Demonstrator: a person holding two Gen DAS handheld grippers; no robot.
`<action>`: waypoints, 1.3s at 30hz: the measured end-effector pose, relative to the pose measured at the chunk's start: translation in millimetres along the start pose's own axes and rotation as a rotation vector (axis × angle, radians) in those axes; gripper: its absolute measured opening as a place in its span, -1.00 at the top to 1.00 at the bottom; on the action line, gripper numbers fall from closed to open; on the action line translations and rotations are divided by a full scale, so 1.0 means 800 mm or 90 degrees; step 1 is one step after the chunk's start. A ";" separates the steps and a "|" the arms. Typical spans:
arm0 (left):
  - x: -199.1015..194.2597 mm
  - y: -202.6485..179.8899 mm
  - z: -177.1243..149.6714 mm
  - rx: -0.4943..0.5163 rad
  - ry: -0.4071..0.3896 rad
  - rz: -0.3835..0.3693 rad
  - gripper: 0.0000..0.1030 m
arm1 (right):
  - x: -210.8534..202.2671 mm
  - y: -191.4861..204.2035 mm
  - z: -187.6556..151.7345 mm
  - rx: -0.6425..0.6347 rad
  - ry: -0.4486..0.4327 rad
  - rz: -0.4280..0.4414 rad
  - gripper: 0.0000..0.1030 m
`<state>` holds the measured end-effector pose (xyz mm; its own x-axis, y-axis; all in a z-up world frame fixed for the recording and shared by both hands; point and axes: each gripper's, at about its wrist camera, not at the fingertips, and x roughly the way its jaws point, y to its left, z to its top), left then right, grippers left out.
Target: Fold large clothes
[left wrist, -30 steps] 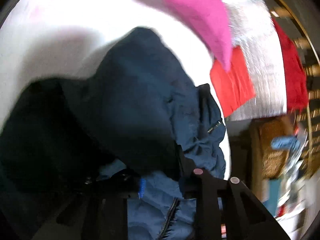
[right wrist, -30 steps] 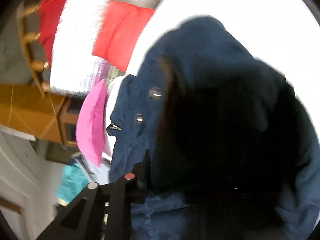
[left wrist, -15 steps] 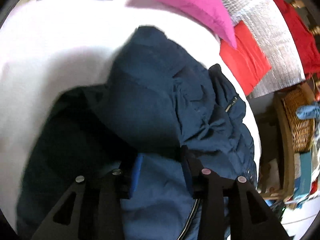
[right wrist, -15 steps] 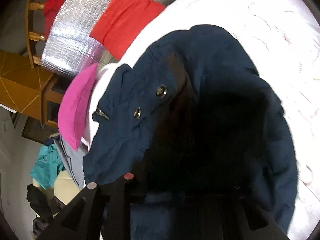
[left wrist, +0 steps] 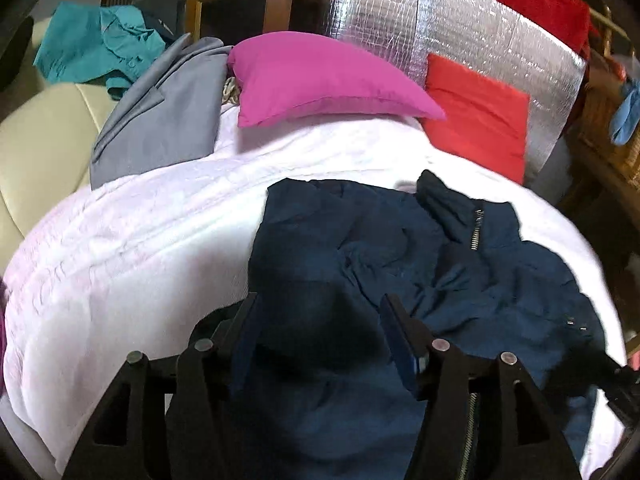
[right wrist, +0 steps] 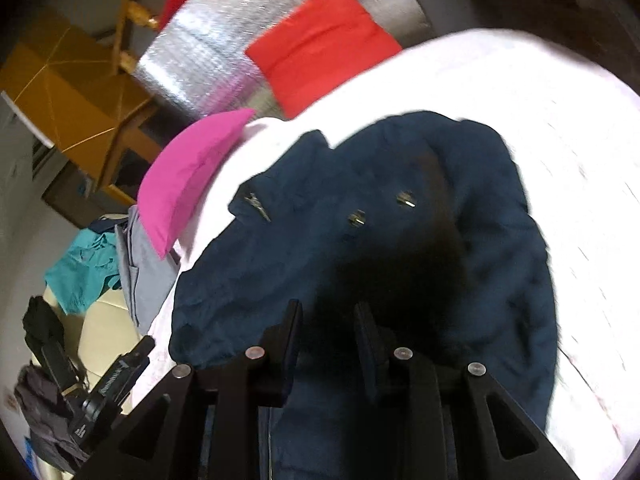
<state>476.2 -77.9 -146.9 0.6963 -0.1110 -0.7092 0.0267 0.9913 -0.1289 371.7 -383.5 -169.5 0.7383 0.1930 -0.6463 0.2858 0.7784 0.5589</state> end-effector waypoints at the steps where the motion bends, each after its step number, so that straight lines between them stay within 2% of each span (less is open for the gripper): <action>1: 0.006 -0.003 0.000 0.004 0.001 0.008 -0.19 | 0.007 0.004 0.001 -0.013 -0.002 -0.001 0.42; 6: 0.028 -0.013 -0.002 0.027 0.011 0.041 -0.19 | 0.038 0.011 0.008 -0.049 0.006 0.009 0.42; 11: 0.043 -0.015 -0.008 0.037 0.030 0.067 -0.19 | 0.084 -0.009 0.011 -0.021 0.093 0.012 0.43; 15: 0.049 -0.015 -0.011 0.052 0.032 0.083 -0.19 | 0.093 -0.017 0.011 -0.022 0.122 0.017 0.43; 21: 0.053 -0.012 -0.014 0.059 0.042 0.086 -0.20 | 0.092 -0.020 0.008 -0.017 0.127 0.017 0.43; 27: 0.055 -0.007 -0.014 0.061 0.070 0.077 -0.22 | 0.069 -0.025 0.016 0.009 0.121 0.034 0.44; 28: 0.048 -0.004 -0.010 0.054 0.067 0.076 -0.22 | 0.060 -0.025 0.018 0.007 0.107 0.031 0.44; 30: 0.031 0.000 -0.004 0.055 0.023 0.088 -0.25 | 0.045 -0.027 0.019 0.003 0.087 0.026 0.45; 31: 0.025 0.002 -0.001 0.059 0.002 0.095 -0.34 | 0.043 -0.028 0.019 0.002 0.086 0.024 0.45; 32: 0.027 0.005 0.001 0.056 0.006 0.099 -0.36 | 0.044 -0.031 0.019 0.001 0.090 0.016 0.45; 33: 0.040 0.014 0.000 0.041 0.039 0.098 -0.36 | 0.050 -0.035 0.017 0.003 0.103 -0.002 0.44; 35: 0.067 0.025 -0.009 0.023 0.112 0.088 -0.38 | 0.067 -0.045 0.013 0.020 0.135 -0.003 0.43; 36: 0.075 0.029 -0.011 0.016 0.127 0.084 -0.43 | 0.068 -0.045 0.014 0.021 0.135 -0.002 0.43; 39: 0.058 0.029 -0.001 0.015 0.105 0.065 -0.42 | 0.056 -0.046 0.021 0.025 0.132 0.019 0.44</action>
<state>508.6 -60.1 -183.2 0.5694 -0.0184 -0.8219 -0.0191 0.9992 -0.0356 404.2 -413.6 -210.2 0.6057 0.3376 -0.7205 0.2924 0.7477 0.5962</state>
